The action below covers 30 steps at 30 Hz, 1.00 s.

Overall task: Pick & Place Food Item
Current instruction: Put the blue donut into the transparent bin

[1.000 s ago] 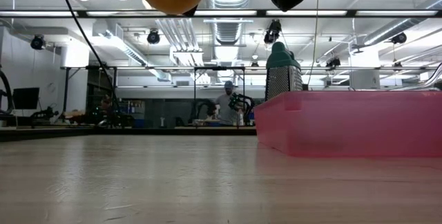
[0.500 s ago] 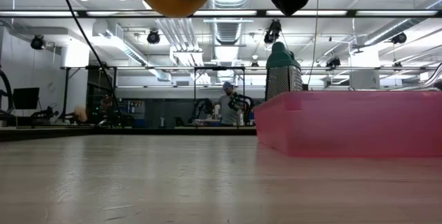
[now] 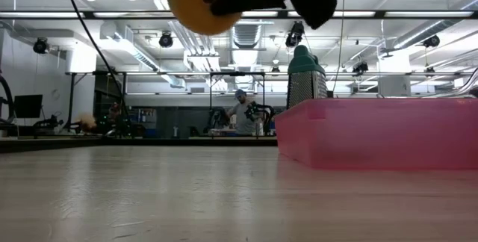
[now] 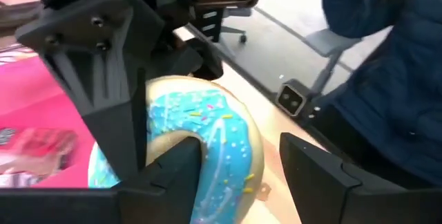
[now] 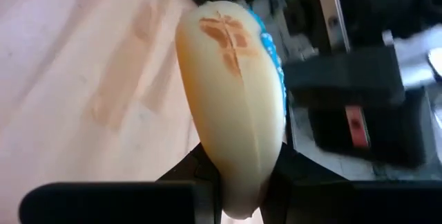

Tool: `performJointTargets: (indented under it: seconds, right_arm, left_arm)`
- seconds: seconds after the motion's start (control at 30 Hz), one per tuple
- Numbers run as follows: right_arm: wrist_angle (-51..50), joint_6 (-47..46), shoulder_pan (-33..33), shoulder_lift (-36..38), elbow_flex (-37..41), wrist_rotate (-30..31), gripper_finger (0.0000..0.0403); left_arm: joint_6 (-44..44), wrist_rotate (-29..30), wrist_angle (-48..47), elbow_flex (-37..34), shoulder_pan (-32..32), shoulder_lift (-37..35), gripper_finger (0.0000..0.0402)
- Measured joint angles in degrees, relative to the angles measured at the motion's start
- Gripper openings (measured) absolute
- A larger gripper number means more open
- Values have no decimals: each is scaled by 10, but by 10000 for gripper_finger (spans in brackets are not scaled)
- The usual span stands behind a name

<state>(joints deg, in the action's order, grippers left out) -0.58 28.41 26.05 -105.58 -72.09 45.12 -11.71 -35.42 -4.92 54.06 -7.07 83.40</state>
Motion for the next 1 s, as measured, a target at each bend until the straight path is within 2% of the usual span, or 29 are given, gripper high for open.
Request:
performJointTargets:
  seconds: [0.23, 0.47, 0.63, 1.0]
  right_arm:
    - [-67, -60, 8, 20, -6, -12, 52]
    - [-125, -82, 38, 23, -9, 3, 52]
    - [-237, -188, 63, 36, -32, 88, 52]
    - [-450, -531, 127, 74, -95, 80, 52]
  left_arm:
    - [-5, 96, -1, 1, 0, -10, 198]
    - [-31, 104, -27, 2, 1, -50, 197]
    - [-29, 106, -49, 1, 0, -88, 197]
    - [-17, 110, -65, 0, 2, -144, 197]
